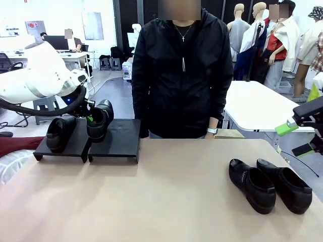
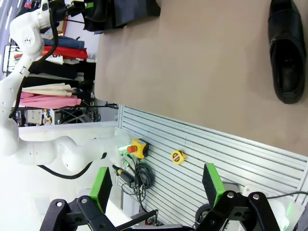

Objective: Organize the shoes by placing them on the stand.
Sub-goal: Place the Shoe from the middle of the table onto the Shoes Stand.

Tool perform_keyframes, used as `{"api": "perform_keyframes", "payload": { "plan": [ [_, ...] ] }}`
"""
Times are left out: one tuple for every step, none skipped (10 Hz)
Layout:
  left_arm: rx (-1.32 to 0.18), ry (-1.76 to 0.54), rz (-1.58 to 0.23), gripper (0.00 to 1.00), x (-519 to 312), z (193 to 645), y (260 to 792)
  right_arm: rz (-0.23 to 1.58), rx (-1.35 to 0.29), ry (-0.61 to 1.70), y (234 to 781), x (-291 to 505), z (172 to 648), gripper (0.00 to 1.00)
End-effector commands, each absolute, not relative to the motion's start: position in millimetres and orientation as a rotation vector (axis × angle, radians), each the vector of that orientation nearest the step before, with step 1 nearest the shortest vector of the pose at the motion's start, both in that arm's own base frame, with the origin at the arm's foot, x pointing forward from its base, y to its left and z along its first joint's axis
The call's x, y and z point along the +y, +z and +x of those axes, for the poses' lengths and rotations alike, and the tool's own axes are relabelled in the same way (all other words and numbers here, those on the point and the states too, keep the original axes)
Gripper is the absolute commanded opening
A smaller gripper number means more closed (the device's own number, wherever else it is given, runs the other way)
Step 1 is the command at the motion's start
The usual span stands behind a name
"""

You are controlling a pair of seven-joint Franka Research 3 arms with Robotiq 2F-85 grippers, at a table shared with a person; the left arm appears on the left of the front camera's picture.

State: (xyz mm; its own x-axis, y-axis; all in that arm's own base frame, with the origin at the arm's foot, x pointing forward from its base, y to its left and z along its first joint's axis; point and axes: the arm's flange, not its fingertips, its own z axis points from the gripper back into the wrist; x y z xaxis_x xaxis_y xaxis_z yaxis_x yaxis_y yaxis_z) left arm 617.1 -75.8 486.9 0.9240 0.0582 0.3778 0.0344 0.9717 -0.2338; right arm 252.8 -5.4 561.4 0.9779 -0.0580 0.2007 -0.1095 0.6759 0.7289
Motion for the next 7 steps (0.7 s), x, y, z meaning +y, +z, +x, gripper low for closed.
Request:
{"api": "perform_keyframes", "payload": {
  "plan": [
    [-0.408,0.030,-0.229,0.00,-59.3,623.0,496.6,0.860,-0.229,0.054,565.3,-6.0,255.6,1.00],
    [-0.395,-0.025,-0.229,0.00,-46.2,627.9,502.7,0.860,-0.229,0.054,565.3,-6.0,255.6,1.00],
    [-0.405,-0.030,-0.242,0.00,-33.0,629.3,507.0,0.860,-0.229,0.054,565.3,-6.0,255.6,1.00],
    [-0.425,-0.020,-0.222,0.00,-20.3,628.8,507.6,0.860,-0.229,0.054,565.3,-6.0,255.6,1.00],
    [-0.404,-0.044,-0.226,0.00,-10.4,628.0,502.9,0.860,-0.229,0.054,565.3,-6.0,255.6,1.00],
    [-0.413,-0.039,-0.195,0.00,-4.8,629.3,496.2,0.860,-0.229,0.054,565.3,-6.0,255.6,1.00],
    [-0.419,-0.037,-0.157,0.00,-2.1,629.3,490.4,0.860,-0.229,0.054,565.3,-6.0,255.6,1.00]
  ]
}}
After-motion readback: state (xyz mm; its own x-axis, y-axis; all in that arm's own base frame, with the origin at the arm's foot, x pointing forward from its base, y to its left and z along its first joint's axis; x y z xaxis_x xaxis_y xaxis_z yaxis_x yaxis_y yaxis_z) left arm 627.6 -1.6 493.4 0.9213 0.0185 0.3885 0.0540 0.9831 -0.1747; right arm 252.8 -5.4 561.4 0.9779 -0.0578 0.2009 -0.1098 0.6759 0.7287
